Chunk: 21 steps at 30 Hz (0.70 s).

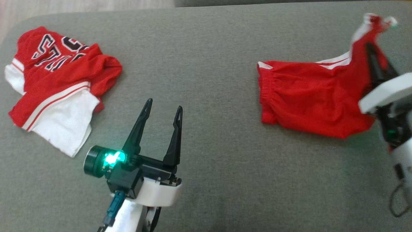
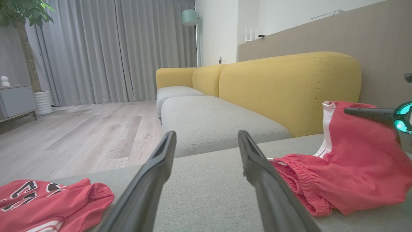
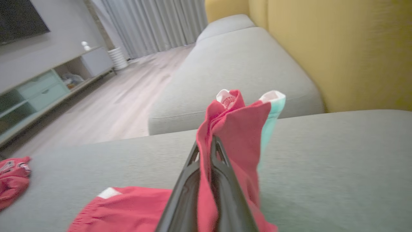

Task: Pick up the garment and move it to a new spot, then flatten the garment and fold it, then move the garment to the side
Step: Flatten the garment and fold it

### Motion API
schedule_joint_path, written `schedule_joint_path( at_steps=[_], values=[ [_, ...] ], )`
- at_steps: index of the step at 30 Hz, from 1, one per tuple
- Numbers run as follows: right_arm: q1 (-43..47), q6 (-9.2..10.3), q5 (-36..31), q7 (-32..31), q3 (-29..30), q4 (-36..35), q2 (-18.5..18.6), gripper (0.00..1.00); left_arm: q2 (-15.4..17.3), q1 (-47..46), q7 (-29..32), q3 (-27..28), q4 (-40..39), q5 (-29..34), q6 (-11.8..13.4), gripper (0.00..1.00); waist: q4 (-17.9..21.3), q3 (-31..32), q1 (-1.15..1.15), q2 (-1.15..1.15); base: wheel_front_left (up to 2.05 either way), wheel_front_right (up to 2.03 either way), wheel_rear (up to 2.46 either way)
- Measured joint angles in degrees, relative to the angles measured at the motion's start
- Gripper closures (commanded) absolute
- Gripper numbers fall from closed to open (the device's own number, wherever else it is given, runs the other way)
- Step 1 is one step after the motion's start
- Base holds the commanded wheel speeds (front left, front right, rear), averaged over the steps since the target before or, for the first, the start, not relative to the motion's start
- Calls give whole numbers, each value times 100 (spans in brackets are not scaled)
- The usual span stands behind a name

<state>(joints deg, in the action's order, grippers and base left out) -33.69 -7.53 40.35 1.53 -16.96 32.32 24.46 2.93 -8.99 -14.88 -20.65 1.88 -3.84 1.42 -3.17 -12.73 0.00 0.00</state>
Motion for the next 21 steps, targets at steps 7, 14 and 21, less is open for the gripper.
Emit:
schedule_joint_path(
  at_steps=[7, 14, 21],
  values=[
    [60, 0, 430, 63, -501, -355, -386, 100, 0, 8, 0, -27, 45, -123, 12, 0, -254, 37, 0, 0, 0, 0, 0],
    [281, 0, 918, 259, -1269, -292, -936, 100, 0, 8, 0, -71, 100, -185, 23, 0, -481, 68, 0, 0, 0, 0, 0],
    [330, 0, 1251, 792, -1727, 25, -1334, 0, 0, 9, 0, -107, 145, -242, 64, 0, -555, 177, 0, 0, 0, 0, 0]
  ],
)
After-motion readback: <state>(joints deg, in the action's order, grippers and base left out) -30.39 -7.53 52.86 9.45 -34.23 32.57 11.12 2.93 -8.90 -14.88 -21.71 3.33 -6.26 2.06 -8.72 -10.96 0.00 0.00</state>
